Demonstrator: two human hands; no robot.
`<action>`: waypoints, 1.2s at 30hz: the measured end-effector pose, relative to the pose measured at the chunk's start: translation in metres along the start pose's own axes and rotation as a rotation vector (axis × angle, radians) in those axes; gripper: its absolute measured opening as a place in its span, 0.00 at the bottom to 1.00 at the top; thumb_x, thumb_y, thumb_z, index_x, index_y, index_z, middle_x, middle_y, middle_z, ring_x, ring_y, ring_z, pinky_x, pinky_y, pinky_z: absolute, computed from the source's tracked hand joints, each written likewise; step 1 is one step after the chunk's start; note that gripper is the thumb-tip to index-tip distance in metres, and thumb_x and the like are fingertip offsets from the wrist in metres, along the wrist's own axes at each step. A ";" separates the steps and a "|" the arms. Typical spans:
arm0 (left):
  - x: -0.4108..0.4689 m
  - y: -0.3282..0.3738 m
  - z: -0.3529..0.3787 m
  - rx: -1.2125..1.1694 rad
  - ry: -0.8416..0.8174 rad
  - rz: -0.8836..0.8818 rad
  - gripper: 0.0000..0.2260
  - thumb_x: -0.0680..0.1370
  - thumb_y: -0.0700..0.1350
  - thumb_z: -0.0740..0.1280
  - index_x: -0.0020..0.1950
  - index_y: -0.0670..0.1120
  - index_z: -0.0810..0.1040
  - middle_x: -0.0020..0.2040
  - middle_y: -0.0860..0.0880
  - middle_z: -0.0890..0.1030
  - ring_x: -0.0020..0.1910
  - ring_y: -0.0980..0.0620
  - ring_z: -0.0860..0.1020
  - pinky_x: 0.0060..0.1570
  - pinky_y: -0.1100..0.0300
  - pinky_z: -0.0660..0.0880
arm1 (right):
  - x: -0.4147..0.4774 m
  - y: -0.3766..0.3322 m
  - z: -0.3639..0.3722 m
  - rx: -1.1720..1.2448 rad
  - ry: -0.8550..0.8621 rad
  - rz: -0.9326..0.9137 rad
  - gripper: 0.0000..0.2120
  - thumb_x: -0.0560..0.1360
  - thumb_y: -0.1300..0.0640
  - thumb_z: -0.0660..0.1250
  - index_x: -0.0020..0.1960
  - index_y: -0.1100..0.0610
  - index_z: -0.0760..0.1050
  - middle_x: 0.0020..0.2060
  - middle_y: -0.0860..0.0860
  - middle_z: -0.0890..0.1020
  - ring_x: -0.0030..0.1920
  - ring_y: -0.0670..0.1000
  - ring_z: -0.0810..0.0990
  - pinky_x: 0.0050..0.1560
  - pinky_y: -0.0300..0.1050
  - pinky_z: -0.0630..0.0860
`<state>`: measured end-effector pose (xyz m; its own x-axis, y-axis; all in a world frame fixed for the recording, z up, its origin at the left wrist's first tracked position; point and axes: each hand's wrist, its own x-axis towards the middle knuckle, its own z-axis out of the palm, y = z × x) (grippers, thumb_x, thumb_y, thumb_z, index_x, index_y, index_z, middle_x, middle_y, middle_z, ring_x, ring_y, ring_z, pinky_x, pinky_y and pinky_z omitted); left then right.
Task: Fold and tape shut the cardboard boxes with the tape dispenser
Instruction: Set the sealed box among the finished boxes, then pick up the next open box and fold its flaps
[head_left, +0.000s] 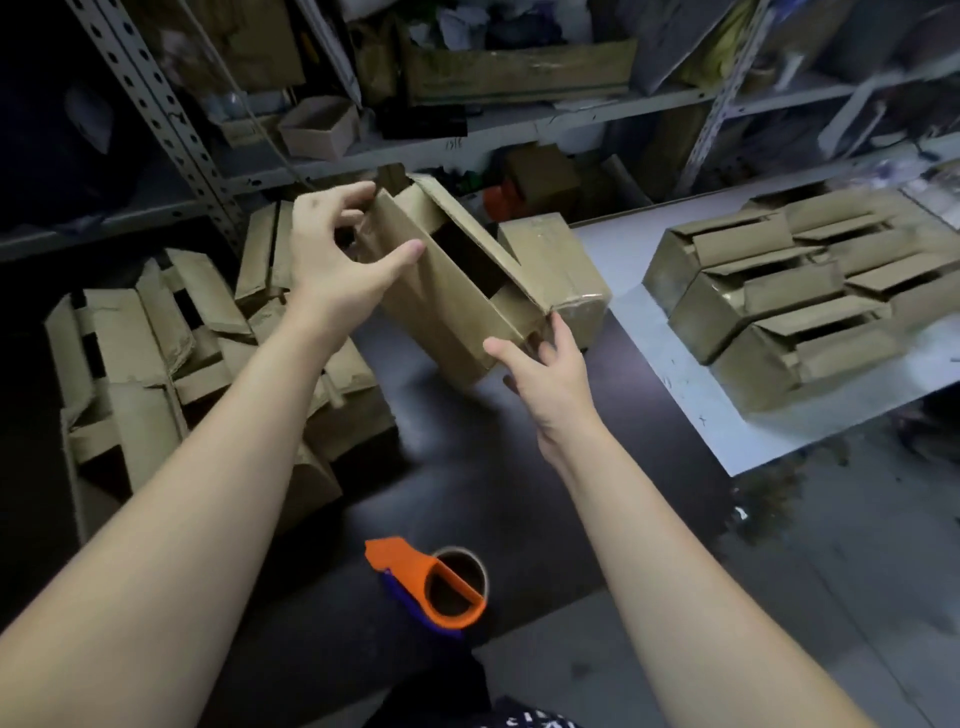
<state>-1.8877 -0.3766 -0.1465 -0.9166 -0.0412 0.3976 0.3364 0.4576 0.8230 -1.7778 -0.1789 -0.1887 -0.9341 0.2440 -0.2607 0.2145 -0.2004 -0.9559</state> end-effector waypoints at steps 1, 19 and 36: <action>-0.010 0.009 0.002 -0.025 0.004 -0.043 0.30 0.69 0.57 0.81 0.69 0.56 0.77 0.68 0.51 0.73 0.65 0.56 0.76 0.55 0.65 0.79 | -0.008 0.000 -0.008 -0.007 -0.011 -0.017 0.49 0.62 0.47 0.81 0.79 0.47 0.64 0.70 0.45 0.78 0.72 0.46 0.75 0.73 0.56 0.73; -0.268 0.093 -0.107 0.226 0.180 -0.325 0.28 0.76 0.53 0.76 0.72 0.65 0.69 0.46 0.55 0.79 0.47 0.67 0.77 0.48 0.71 0.70 | -0.146 0.036 -0.049 -0.127 -0.367 -0.113 0.31 0.79 0.53 0.73 0.80 0.47 0.66 0.66 0.40 0.80 0.65 0.37 0.78 0.60 0.33 0.77; -0.393 -0.041 -0.202 0.456 0.033 -0.696 0.19 0.84 0.62 0.58 0.76 0.67 0.67 0.49 0.47 0.70 0.47 0.45 0.74 0.48 0.54 0.69 | -0.224 0.136 0.073 -0.683 -0.499 -0.190 0.22 0.82 0.49 0.69 0.75 0.41 0.71 0.66 0.34 0.74 0.66 0.40 0.72 0.72 0.45 0.71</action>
<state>-1.4980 -0.5591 -0.2546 -0.8736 -0.4707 -0.1237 -0.4318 0.6322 0.6433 -1.5605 -0.3297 -0.2501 -0.9532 -0.2617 -0.1516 0.0168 0.4546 -0.8905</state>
